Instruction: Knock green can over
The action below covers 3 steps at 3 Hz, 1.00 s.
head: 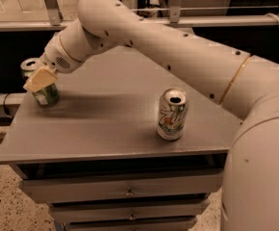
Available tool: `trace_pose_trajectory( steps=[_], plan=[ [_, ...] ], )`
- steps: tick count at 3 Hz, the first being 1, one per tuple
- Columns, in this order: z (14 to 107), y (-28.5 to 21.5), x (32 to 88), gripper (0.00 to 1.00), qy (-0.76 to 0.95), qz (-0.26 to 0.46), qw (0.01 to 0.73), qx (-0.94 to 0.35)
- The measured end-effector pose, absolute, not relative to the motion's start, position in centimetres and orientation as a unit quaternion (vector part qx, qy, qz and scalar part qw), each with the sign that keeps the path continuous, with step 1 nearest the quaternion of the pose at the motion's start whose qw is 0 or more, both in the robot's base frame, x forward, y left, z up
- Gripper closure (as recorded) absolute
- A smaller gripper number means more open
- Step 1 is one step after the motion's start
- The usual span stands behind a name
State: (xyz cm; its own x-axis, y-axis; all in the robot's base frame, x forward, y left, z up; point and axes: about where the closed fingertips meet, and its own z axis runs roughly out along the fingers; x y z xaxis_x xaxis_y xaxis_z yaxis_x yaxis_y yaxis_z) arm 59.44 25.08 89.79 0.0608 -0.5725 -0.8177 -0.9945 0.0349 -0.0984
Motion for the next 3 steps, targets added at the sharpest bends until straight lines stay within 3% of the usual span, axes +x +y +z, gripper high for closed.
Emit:
trace_pose_trajectory(
  steps=[2,3],
  plan=[
    [91.3,20.7,61.7,0.93,0.652,0.252,0.374,-0.609],
    [92.8,14.5,63.0,1.00,0.682,0.195,0.360,-0.606]
  ],
)
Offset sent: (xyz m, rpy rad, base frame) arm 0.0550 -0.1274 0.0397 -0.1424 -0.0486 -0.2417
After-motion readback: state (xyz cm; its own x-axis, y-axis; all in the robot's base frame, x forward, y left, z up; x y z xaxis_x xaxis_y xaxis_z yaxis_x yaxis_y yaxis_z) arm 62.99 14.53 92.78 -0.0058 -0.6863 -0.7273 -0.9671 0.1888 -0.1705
